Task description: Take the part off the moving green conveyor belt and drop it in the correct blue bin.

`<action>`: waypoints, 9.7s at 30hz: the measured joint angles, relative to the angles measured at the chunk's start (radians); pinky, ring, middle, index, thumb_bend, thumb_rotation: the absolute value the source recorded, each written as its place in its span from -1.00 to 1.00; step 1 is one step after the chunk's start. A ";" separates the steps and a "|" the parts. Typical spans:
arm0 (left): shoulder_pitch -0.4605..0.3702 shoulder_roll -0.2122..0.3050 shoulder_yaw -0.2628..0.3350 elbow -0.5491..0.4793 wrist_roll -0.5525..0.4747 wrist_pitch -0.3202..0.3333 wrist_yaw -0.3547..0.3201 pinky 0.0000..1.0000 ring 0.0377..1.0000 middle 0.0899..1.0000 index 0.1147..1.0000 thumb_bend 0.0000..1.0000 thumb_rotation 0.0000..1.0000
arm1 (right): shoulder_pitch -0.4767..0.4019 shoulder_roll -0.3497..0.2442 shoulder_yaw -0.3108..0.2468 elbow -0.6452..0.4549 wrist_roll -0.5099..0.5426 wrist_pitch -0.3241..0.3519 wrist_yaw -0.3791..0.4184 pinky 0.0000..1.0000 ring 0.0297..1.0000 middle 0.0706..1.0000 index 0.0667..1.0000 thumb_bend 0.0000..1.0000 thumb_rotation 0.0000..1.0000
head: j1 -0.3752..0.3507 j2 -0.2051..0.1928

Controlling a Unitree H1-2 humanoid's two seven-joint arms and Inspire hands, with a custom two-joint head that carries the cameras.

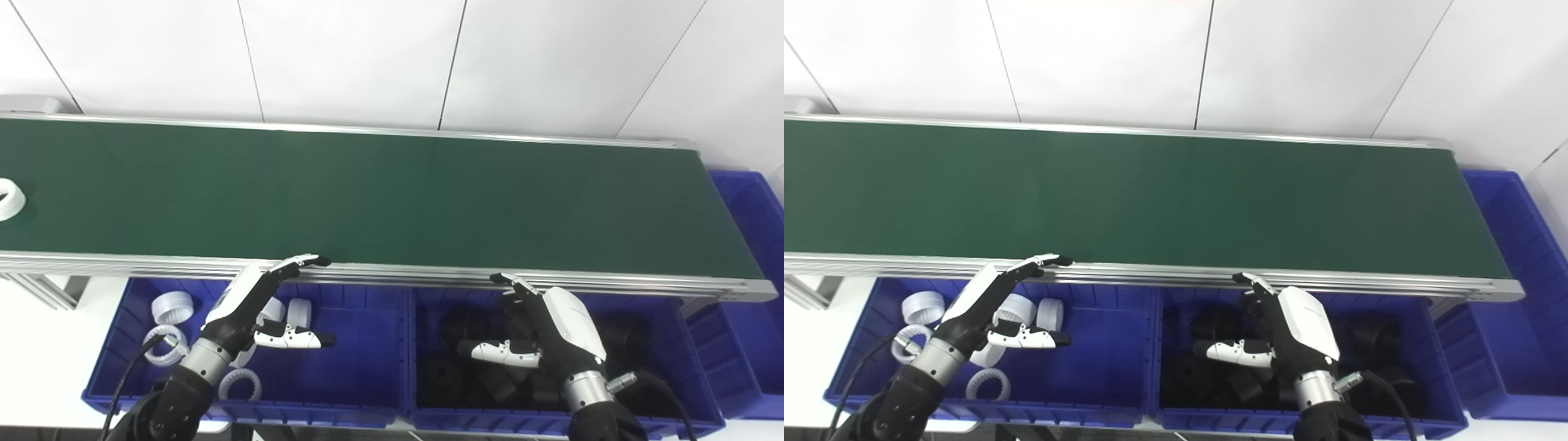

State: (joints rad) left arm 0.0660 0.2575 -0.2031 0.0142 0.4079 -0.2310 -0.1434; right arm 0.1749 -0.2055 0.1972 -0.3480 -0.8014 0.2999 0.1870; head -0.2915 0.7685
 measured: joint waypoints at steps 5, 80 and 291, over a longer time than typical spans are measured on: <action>0.000 0.000 0.000 0.000 -0.001 0.000 0.000 0.65 0.78 0.71 0.58 0.63 -0.18 | 0.000 0.000 0.000 0.000 -0.002 0.000 0.000 0.28 0.34 0.35 0.65 0.74 0.03 | 0.000 0.000; 0.000 -0.103 -0.098 0.189 0.153 -0.092 0.168 0.88 0.83 0.73 0.61 0.64 -0.06 | 0.053 -0.065 -0.032 0.053 0.076 -0.066 -0.070 0.15 0.29 0.32 0.61 0.63 -0.63 | 0.380 -0.298; 0.079 0.041 -0.017 0.090 -0.019 -0.207 0.288 0.52 0.66 0.71 0.71 0.82 0.33 | -0.010 -0.046 -0.027 0.048 0.040 -0.063 -0.026 0.11 0.25 0.30 0.61 0.65 -0.13 | 0.134 -0.011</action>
State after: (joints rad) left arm 0.1452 0.2985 -0.2206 0.1038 0.3888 -0.4377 0.1441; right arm 0.1644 -0.2513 0.1698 -0.3001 -0.7611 0.2373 0.1608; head -0.1579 0.7578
